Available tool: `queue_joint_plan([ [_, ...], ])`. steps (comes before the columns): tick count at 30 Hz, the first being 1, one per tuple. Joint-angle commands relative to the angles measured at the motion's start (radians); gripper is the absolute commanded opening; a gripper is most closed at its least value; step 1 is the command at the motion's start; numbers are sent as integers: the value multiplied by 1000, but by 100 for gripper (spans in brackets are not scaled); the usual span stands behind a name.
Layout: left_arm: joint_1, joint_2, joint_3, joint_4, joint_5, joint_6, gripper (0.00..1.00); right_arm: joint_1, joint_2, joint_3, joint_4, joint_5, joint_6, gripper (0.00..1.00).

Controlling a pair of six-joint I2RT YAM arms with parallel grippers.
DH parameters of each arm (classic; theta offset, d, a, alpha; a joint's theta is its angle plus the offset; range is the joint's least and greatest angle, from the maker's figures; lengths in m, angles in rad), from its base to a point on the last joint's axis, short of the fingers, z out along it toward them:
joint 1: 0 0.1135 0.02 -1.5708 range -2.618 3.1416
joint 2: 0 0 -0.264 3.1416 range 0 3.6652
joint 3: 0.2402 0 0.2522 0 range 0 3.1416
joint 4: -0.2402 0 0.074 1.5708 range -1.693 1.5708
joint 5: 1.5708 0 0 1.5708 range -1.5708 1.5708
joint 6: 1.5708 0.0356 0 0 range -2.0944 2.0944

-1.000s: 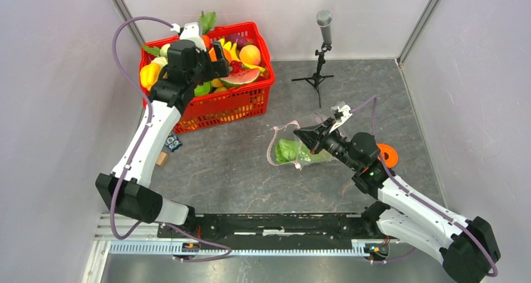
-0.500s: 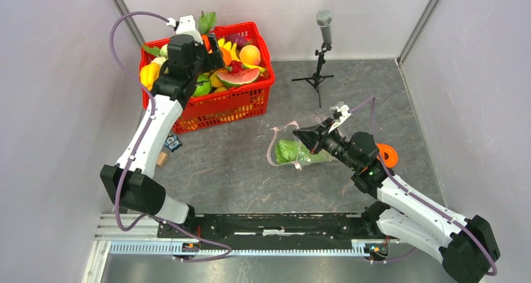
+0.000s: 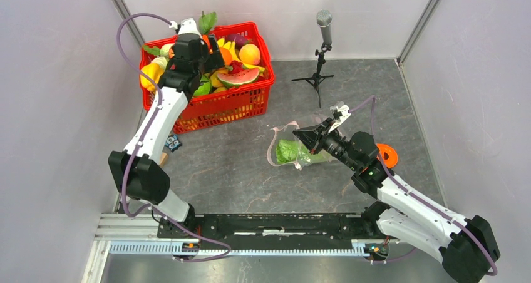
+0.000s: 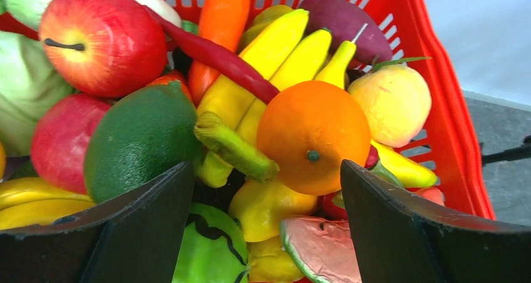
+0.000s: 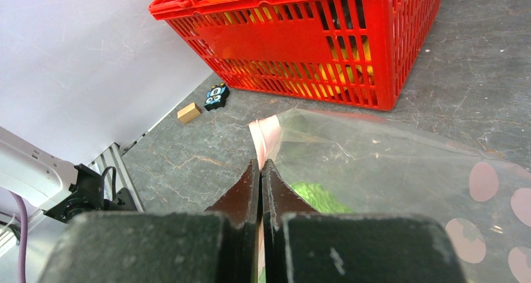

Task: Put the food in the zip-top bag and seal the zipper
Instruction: Pick up the fake fruit from the bin.

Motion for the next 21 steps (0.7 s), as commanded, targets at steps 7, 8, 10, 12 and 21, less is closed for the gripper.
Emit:
queue_joint_plan([
  [7,8,-129,-44,217,218,76,97,4,-4,32,54,13,8,0],
  [8,8,-132,-46,250,274,121,96,5,-2,30,58,12,11,0],
  [10,8,-108,-8,248,380,211,96,5,4,26,70,8,18,0],
  [12,7,-41,79,161,471,298,97,5,13,25,84,-4,26,0],
  [21,8,241,455,-207,471,511,97,5,12,27,92,-19,43,0],
])
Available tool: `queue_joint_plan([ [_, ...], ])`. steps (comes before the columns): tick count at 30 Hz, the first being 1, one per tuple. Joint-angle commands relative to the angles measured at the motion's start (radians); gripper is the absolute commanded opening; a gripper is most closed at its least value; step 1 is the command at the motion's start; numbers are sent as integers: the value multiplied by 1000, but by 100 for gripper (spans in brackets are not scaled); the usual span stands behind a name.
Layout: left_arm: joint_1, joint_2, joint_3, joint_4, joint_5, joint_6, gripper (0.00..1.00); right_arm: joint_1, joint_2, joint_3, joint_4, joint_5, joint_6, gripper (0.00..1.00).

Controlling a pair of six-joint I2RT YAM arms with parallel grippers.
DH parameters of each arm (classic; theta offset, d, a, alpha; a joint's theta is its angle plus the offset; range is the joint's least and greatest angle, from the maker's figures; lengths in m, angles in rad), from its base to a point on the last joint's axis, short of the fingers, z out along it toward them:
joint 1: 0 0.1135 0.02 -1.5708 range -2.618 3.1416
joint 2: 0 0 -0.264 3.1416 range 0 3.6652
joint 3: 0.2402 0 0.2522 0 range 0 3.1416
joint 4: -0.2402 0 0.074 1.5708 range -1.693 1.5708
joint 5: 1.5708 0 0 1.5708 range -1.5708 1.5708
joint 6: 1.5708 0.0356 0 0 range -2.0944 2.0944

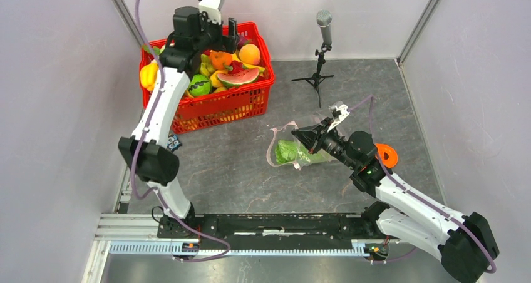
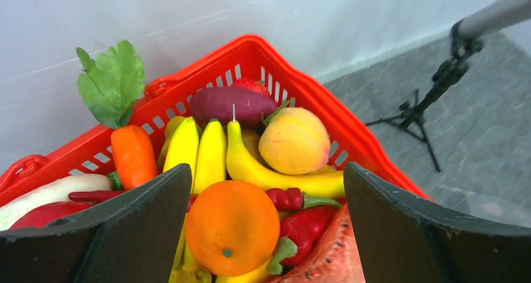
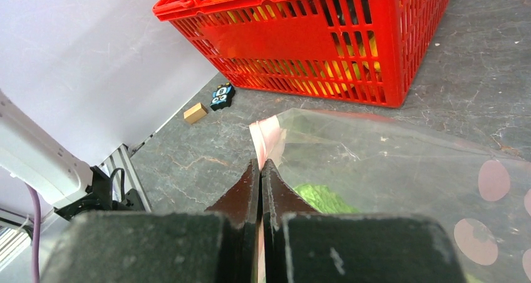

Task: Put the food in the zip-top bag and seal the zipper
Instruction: Pick up the fake fruit from the bin.

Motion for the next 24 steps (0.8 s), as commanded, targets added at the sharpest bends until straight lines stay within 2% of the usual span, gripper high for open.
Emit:
queue_joint_plan([
  [1,5,111,143,-231,4,160,97,5,-19,28,66,-7,11,0],
  [10,5,181,204,-363,-44,237,96,4,-26,21,65,1,13,0],
  [20,5,196,199,-369,-114,272,99,4,-27,20,65,-2,17,0],
  [23,5,206,205,-369,-118,255,95,4,-30,21,67,-1,15,0],
  [24,5,213,211,-369,-123,251,90,4,-27,22,67,-1,16,0],
])
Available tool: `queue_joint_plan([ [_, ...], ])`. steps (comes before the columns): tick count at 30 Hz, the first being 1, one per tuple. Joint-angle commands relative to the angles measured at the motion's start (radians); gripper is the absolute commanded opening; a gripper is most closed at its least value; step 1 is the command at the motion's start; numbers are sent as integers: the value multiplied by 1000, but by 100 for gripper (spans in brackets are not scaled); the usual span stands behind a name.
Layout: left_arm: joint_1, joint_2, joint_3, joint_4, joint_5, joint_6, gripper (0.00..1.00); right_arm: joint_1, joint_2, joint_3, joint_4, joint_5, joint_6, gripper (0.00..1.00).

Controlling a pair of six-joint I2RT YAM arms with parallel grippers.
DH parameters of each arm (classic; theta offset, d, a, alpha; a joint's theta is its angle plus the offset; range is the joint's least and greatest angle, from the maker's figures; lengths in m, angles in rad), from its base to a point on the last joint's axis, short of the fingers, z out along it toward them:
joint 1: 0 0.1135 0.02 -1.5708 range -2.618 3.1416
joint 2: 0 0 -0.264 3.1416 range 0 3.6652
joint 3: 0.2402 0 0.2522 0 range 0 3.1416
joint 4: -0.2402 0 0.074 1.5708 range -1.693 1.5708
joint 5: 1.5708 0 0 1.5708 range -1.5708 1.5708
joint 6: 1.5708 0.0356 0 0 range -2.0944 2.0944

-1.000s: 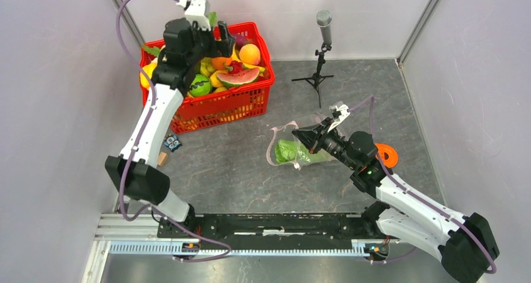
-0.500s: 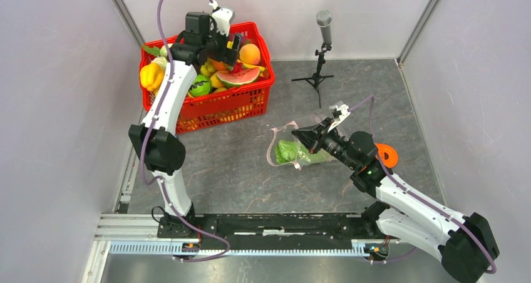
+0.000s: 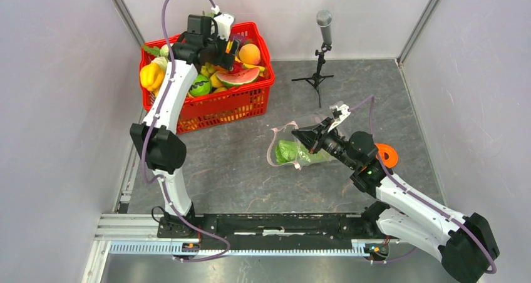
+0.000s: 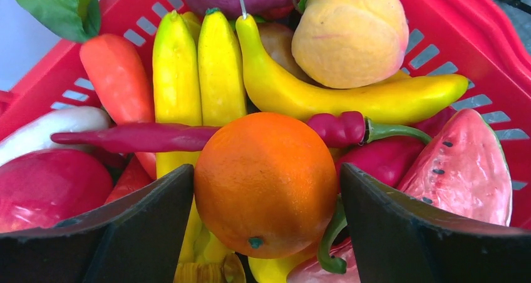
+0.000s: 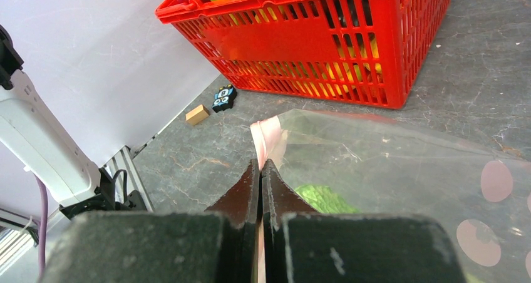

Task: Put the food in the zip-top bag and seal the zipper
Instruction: Pick up the fake fruit from the bin.

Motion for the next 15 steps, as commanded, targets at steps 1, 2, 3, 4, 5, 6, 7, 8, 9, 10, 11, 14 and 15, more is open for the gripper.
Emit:
queue_joint_plan([
  [1,0,25,51,-12,-29,24,81,4,-22,23,67,-3,7,0],
  [2,1,29,52,-12,-28,20,76,4,-21,25,67,-4,7,0],
  [3,-1,28,53,-12,-26,16,75,4,-20,24,67,-5,8,0],
  [4,0,26,52,-12,-15,12,73,4,-20,24,68,-5,7,0],
  [5,0,17,48,-6,-1,4,70,4,-22,25,69,-4,7,0],
  [6,-1,9,37,9,10,-7,69,4,-23,24,69,-2,7,0],
  [7,-1,-5,25,37,21,-24,65,4,-23,24,69,-2,6,0],
  [8,0,-16,13,61,29,-40,63,4,-21,24,69,-1,7,0],
  [9,0,-29,6,76,41,-59,63,4,-20,24,69,-2,5,0],
  [10,-1,-46,-5,96,62,-82,63,5,-21,26,69,-4,6,0],
  [11,-1,-66,-24,126,77,-102,62,4,-20,26,69,-3,6,0],
  [14,1,-150,-123,262,129,-177,61,4,-25,24,67,0,6,0],
  [15,0,-179,-157,310,144,-200,59,4,-26,25,66,1,3,0],
])
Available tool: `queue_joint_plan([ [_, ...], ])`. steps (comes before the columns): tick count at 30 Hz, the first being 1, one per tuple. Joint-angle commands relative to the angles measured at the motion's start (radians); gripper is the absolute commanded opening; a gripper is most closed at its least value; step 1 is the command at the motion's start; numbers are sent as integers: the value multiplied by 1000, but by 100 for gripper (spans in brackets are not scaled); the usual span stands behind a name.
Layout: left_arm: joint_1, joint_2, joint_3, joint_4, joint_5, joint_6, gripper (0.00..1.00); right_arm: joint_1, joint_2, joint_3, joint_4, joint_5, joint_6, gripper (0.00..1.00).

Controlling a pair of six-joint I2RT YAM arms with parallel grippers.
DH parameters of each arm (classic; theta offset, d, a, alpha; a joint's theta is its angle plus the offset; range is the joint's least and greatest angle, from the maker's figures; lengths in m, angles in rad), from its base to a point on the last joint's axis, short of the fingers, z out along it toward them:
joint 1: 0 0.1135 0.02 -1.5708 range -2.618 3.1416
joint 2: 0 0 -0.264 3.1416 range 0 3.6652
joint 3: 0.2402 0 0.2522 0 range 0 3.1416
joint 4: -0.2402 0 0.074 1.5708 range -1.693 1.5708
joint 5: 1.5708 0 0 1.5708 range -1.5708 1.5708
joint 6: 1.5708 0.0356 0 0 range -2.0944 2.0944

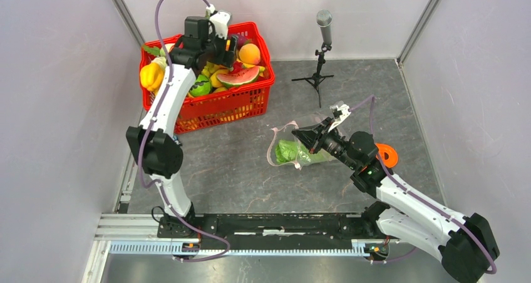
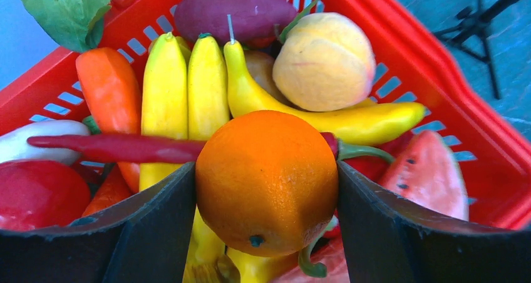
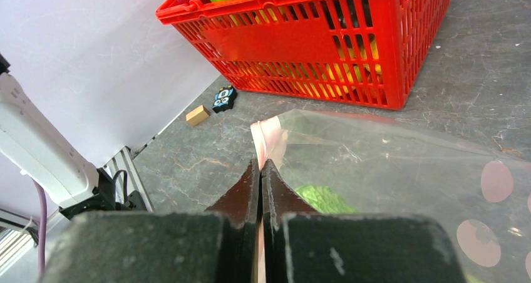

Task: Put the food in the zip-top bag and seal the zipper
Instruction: Pick up the fake fruit from the bin, then place the fake fruit in the zipper food storage bag.

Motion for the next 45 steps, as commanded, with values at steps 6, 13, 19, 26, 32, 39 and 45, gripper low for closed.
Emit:
queue_joint_plan([
  [6,0,-286,-233,378,103,-232,50,3,-27,24,59,15,3,0],
  [13,-16,-507,-517,585,196,-495,41,4,-19,20,93,37,26,0],
  [19,-88,-687,-849,774,288,-683,37,4,-1,72,51,44,-3,0],
  [26,-221,-934,-1180,853,258,-743,39,4,-2,24,121,70,52,0],
  [32,-450,-903,-1268,960,152,-711,41,4,16,35,142,56,71,0],
  [39,-533,-789,-1268,990,68,-677,40,4,33,42,187,42,112,0],
  [45,-584,-753,-1281,1000,-56,-655,40,4,44,49,230,19,144,0],
])
